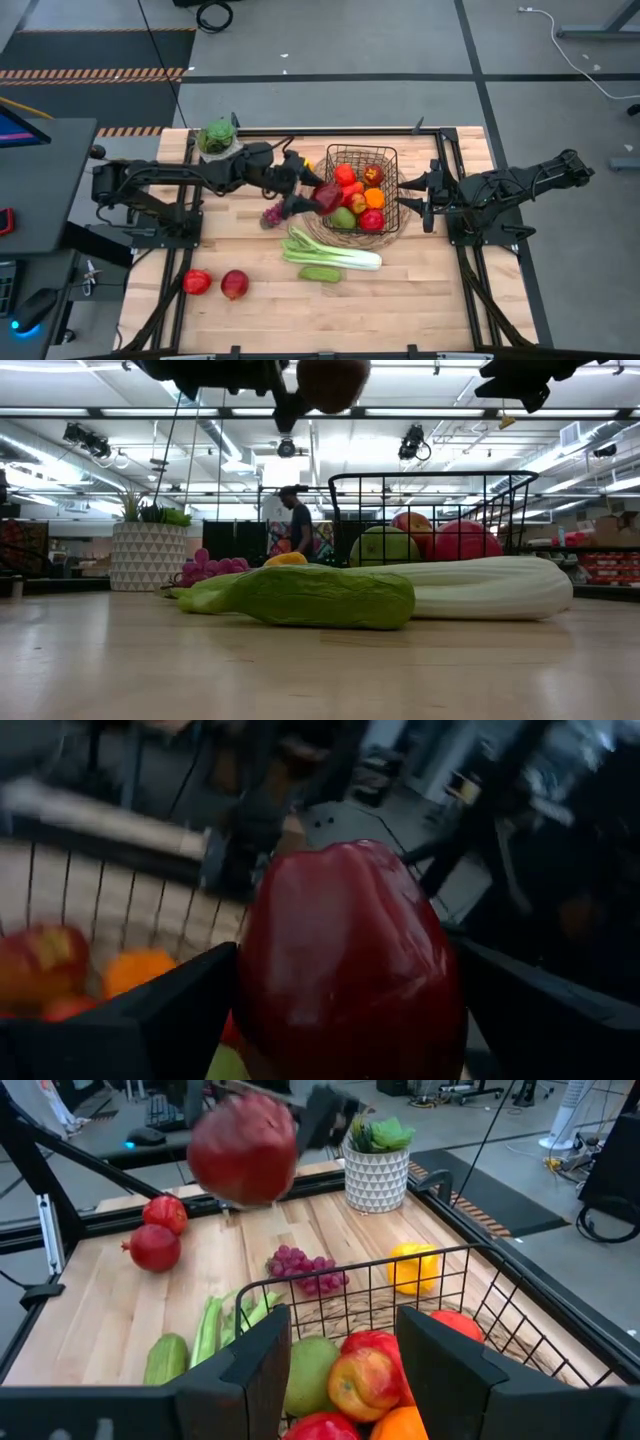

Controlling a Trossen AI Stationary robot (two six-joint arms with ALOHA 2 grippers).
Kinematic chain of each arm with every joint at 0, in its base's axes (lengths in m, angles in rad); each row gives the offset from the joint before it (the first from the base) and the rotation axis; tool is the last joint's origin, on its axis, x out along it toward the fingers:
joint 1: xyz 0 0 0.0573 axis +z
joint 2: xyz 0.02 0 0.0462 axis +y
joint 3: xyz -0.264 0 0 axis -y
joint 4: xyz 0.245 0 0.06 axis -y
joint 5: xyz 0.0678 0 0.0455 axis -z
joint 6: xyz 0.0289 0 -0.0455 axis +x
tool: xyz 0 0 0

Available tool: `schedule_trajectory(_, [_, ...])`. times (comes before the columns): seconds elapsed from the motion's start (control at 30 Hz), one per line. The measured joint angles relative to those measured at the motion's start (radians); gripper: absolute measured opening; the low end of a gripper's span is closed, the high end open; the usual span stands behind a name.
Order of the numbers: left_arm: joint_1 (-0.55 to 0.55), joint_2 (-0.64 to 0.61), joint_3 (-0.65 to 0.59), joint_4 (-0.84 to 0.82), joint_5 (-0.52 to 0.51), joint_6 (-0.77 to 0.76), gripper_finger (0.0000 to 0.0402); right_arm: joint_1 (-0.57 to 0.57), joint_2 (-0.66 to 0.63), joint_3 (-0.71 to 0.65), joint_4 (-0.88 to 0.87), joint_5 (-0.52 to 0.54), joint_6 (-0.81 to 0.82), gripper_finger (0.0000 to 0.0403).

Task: Build produce basket
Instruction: Put the top apple into the wire basket

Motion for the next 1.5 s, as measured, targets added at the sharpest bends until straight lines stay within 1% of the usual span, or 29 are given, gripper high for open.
schedule_trajectory(0.17, [0.0,0.021,0.0,-0.004,-0.046,-0.303,0.0371,0.0,0.0,0.0,0.0,0.0,-0.001,0.0188])
schedule_trajectory(0.23, [0.0,0.021,0.0,-0.004,-0.074,-0.395,0.0371,0.0,0.0,0.0,0.0,0.0,-0.003,0.0188])
schedule_trajectory(0.3, [0.0,0.02,0.0,-0.003,-0.127,-0.427,0.0371,0.0,0.0,0.0,0.0,0.0,-0.003,0.0188])
schedule_trajectory(0.5, [0.002,0.02,0.0,-0.001,-0.294,-0.436,0.0371,0.0,0.0,0.0,0.0,0.0,-0.003,0.0188])
schedule_trajectory(0.57, [0.002,0.02,0.0,0.001,-0.327,-0.449,0.0371,0.0,0.0,0.0,0.0,0.0,-0.003,0.0188])
schedule_trajectory(0.7, [0.009,0.029,0.002,0.031,-0.338,-0.396,0.0371,0.0,0.0,0.0,0.011,-0.001,-0.024,0.0188])
schedule_trajectory(0.83, [0.012,0.095,0.063,0.006,-0.332,-0.387,0.0371,0.0,0.0,0.0,0.051,-0.002,-0.05,0.0188])
schedule_trajectory(1.0, [0.008,0.248,0.231,-0.129,-0.316,-0.309,0.0371,0.0,0.0,0.0,0.082,-0.002,-0.075,0.0188])
schedule_trajectory(1.33, [0.038,0.545,0.666,-0.587,-0.329,-0.055,0.0371,0.001,-0.021,0.0,0.071,-0.002,-0.091,0.0188])
schedule_trajectory(1.4, [0.046,0.592,0.722,-0.634,-0.33,-0.001,0.0371,0.001,-0.035,0.0,0.069,-0.002,-0.1,0.0188])
schedule_trajectory(1.5, [0.055,0.638,0.756,-0.631,-0.332,0.12,0.0371,0.001,-0.057,0.0,0.066,-0.001,-0.104,0.0188])
